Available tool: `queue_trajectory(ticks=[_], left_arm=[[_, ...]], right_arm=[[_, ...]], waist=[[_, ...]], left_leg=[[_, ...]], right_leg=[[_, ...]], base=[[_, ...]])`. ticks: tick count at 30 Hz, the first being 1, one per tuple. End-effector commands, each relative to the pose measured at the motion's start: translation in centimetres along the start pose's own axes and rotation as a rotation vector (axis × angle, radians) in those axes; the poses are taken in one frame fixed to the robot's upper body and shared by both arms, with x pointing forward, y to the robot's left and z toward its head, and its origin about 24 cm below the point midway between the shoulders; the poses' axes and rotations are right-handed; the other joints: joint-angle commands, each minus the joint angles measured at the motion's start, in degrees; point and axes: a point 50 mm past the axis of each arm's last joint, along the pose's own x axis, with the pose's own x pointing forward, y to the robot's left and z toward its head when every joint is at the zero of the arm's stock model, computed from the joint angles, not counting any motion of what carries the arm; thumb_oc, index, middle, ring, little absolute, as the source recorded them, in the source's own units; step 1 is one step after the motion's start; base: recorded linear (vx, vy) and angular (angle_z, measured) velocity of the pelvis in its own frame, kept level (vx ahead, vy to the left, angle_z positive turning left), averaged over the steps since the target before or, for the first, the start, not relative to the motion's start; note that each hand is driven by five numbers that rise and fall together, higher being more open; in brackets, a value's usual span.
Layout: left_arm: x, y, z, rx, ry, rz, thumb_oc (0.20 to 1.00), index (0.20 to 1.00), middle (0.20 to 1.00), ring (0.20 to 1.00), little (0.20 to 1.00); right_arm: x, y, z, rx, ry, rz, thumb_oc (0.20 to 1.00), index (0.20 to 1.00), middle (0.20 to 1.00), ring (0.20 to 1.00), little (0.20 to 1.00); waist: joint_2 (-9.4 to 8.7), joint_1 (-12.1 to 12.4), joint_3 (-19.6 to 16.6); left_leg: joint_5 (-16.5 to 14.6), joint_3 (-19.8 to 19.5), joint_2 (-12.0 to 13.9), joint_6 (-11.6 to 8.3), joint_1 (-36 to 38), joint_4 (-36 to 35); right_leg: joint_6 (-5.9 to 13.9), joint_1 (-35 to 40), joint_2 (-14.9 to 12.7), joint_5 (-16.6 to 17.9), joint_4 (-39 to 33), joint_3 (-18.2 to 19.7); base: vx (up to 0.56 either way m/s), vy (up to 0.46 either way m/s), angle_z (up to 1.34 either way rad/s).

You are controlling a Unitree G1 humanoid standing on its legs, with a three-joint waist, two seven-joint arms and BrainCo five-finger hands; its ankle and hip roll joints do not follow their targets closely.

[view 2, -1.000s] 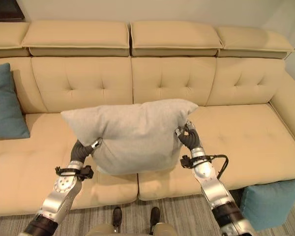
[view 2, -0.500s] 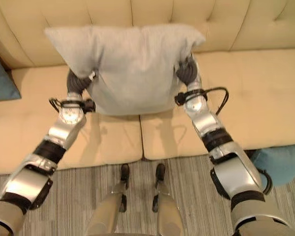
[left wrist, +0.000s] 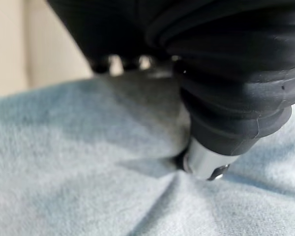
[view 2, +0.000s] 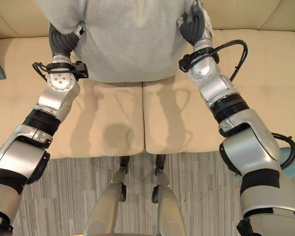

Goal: Pick up all the scattered cushions and arrange them neatly on the sofa.

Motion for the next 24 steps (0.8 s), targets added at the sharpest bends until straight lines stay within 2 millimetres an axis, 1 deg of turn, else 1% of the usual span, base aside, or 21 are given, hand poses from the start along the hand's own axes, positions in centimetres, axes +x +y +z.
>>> queue_trajectory(ticks=[1,4,6,7,8,9,10,11,12,13,15,17,18,20,21,22,23,24], left_arm=[[1.6,-4.5,8.5,-0.126,-0.304,-0.145,0.2,0.2,0.2,0.2,0.2],[1.7,-4.3,8.8,-0.091,-0.324,-0.155,0.2,0.2,0.2,0.2,0.2],[1.8,-4.1,8.5,-0.078,-0.316,-0.149,0.2,0.2,0.2,0.2,0.2],[2.0,-3.9,8.5,-0.061,-0.312,-0.139,0.492,0.492,0.492,0.492,0.492],[2.2,-3.7,8.4,-0.055,-0.304,-0.125,1.0,1.0,1.0,1.0,1.0],[2.4,-3.5,8.3,-0.043,-0.292,-0.114,1.0,1.0,1.0,1.0,1.0],[2.8,-3.3,8.3,-0.027,-0.281,-0.107,1.0,1.0,1.0,1.0,1.0],[2.8,-3.3,8.3,-0.027,-0.281,-0.107,1.0,1.0,1.0,1.0,1.0],[3.9,-1.8,8.6,0.001,-0.253,-0.062,1.0,1.0,1.0,1.0,1.0],[4.0,-1.8,8.7,0.0,-0.254,-0.062,1.0,1.0,1.0,1.0,1.0],[4.7,-0.3,9.0,0.015,-0.237,-0.015,1.0,1.0,1.0,1.0,1.0],[5.4,1.1,8.9,0.045,-0.21,0.029,1.0,1.0,1.0,1.0,1.0],[5.6,1.7,8.8,0.05,-0.196,0.047,1.0,1.0,1.0,1.0,1.0],[5.9,2.6,9.1,0.028,-0.187,0.103,1.0,1.0,1.0,1.0,1.0],[6.0,3.8,8.7,0.019,-0.152,0.167,1.0,1.0,1.0,1.0,1.0],[6.0,3.8,8.7,0.019,-0.152,0.167,1.0,1.0,1.0,1.0,1.0],[6.2,5.1,8.9,0.016,-0.148,0.225,1.0,1.0,1.0,1.0,1.0],[6.2,5.1,9.0,0.016,-0.149,0.226,1.0,1.0,1.0,1.0,1.0]], right_arm=[[1.6,0.8,5.9,0.125,-0.199,0.011,0.2,0.2,0.2,0.2,0.2],[1.6,0.8,6.0,0.11,-0.209,0.021,0.2,0.2,0.2,0.2,0.2],[1.6,0.8,6.0,0.091,-0.214,0.025,0.2,0.2,0.2,0.2,0.2],[1.8,0.6,5.8,0.076,-0.206,0.022,0.2,0.2,0.2,0.2,0.2],[1.9,0.5,5.7,0.068,-0.197,0.018,0.529,0.529,0.529,0.529,0.529],[2.0,0.3,5.4,0.046,-0.187,0.013,1.0,1.0,1.0,1.0,1.0],[2.3,0.0,5.3,0.015,-0.177,0.009,1.0,1.0,1.0,1.0,1.0],[2.3,0.1,5.3,0.015,-0.176,0.009,1.0,1.0,1.0,1.0,1.0],[2.8,-0.5,4.7,-0.024,-0.127,-0.004,1.0,1.0,1.0,1.0,1.0],[2.9,-0.5,4.7,-0.023,-0.128,-0.004,1.0,1.0,1.0,1.0,1.0],[3.1,-0.9,4.0,-0.044,-0.084,-0.018,1.0,1.0,1.0,1.0,1.0],[3.4,-1.7,2.9,-0.132,-0.029,-0.034,1.0,1.0,1.0,1.0,1.0],[3.4,-1.9,2.7,-0.148,-0.017,-0.051,1.0,1.0,1.0,1.0,1.0],[3.4,-3.0,1.8,-0.156,0.037,-0.133,1.0,1.0,1.0,1.0,1.0],[3.2,-3.6,0.9,-0.152,0.084,-0.19,1.0,1.0,1.0,1.0,1.0],[3.2,-3.6,0.9,-0.152,0.084,-0.19,1.0,1.0,1.0,1.0,1.0],[3.3,-4.8,0.3,-0.193,0.12,-0.237,1.0,1.0,1.0,1.0,1.0],[3.3,-4.8,0.3,-0.193,0.119,-0.238,1.0,1.0,1.0,1.0,1.0]], waist=[[-3.32,1.66,-2.41],[-3.45,1.88,-1.83],[-3.48,1.9,-1.95],[-3.45,1.84,-1.95],[-3.43,1.79,-2.01],[-3.39,1.66,-1.96],[-3.35,1.54,-1.98],[-3.32,1.59,-1.94],[-3.2,1.58,-1.6],[-3.2,1.57,-1.52],[-3.1,1.68,-1.31],[-3.01,1.69,-1.25],[-3.0,1.65,-1.32],[-2.74,1.64,-1.44],[-2.43,1.6,-1.55],[-2.42,1.6,-1.5],[-2.28,1.57,-1.85],[-2.31,1.5,-1.84]], left_leg=[[-0.5,-0.73,-1.18,-3.17,-0.42,-0.57],[-0.13,-0.91,-1.12,-3.43,-2.09,-0.85],[0.6,-1.14,-0.95,-3.62,-3.15,-1.73],[1.04,-1.24,-0.9,-3.83,-3.81,-2.01],[1.29,-1.35,-0.83,-3.95,-4.35,-2.16],[1.43,-1.32,-0.88,-4.0,-4.6,-2.34],[1.84,-1.41,-0.93,-4.08,-4.91,-2.61],[1.55,-1.4,-0.86,-4.1,-4.74,-2.53],[1.67,-1.57,-0.78,-4.2,-4.66,-2.6],[1.67,-1.58,-0.78,-4.2,-4.63,-2.59],[1.75,-1.63,-0.86,-4.26,-4.48,-2.5],[1.71,-1.75,-0.88,-4.25,-4.1,-2.42],[1.65,-1.7,-0.87,-4.22,-3.92,-2.39],[1.44,-1.66,-0.96,-4.1,-3.4,-2.3],[1.21,-1.63,-1.12,-4.05,-2.65,-2.27],[1.2,-1.63,-1.12,-4.05,-2.6,-2.28],[0.8,-1.45,-1.19,-3.99,-1.27,-2.27],[1.12,-1.46,-1.28,-3.95,-1.41,-2.35]], right_leg=[[6.13,-2.07,-2.99,0.66,1.2,0.93],[6.28,-3.7,-2.56,1.19,0.61,1.04],[6.37,-5.08,-2.33,1.37,0.33,1.1],[6.42,-5.82,-2.28,1.53,0.26,1.0],[6.51,-6.3,-2.2,1.57,0.22,0.93],[6.5,-6.72,-2.12,1.59,0.23,0.84],[6.52,-7.12,-2.07,1.79,0.14,0.84],[6.51,-6.96,-2.0,1.58,0.2,0.84],[6.51,-7.02,-2.03,1.66,0.21,0.69],[6.51,-6.99,-2.03,1.66,0.22,0.68],[6.53,-6.79,-2.02,1.81,0.19,0.71],[6.47,-6.42,-2.04,1.84,0.21,0.76],[6.46,-6.28,-2.08,1.86,0.2,0.82],[6.44,-5.7,-2.19,1.85,0.13,0.9],[6.47,-4.8,-2.24,1.75,0.07,0.94],[6.47,-4.75,-2.24,1.74,0.07,0.94],[6.51,-3.39,-2.33,1.51,0.06,0.69],[6.52,-3.54,-2.41,1.71,0.06,0.68]], base=[[0.01,-0.03,0.08],[0.01,-0.025,0.04],[0.0,0.0,0.0],[0.0,-0.015,-0.03],[0.0,-0.007,-0.04],[0.0,0.0,0.0],[0.0,0.0,0.0],[0.0,-0.001,0.05],[0.0,0.002,0.04],[0.0,0.0,0.0],[0.0,0.0,0.0],[0.0,0.0,0.0],[0.0,0.0,0.0],[0.0,0.022,0.0],[0.0,0.037,-0.01],[-0.01,0.049,-0.02],[0.0,0.0,0.0],[-0.01,0.036,-0.01]])
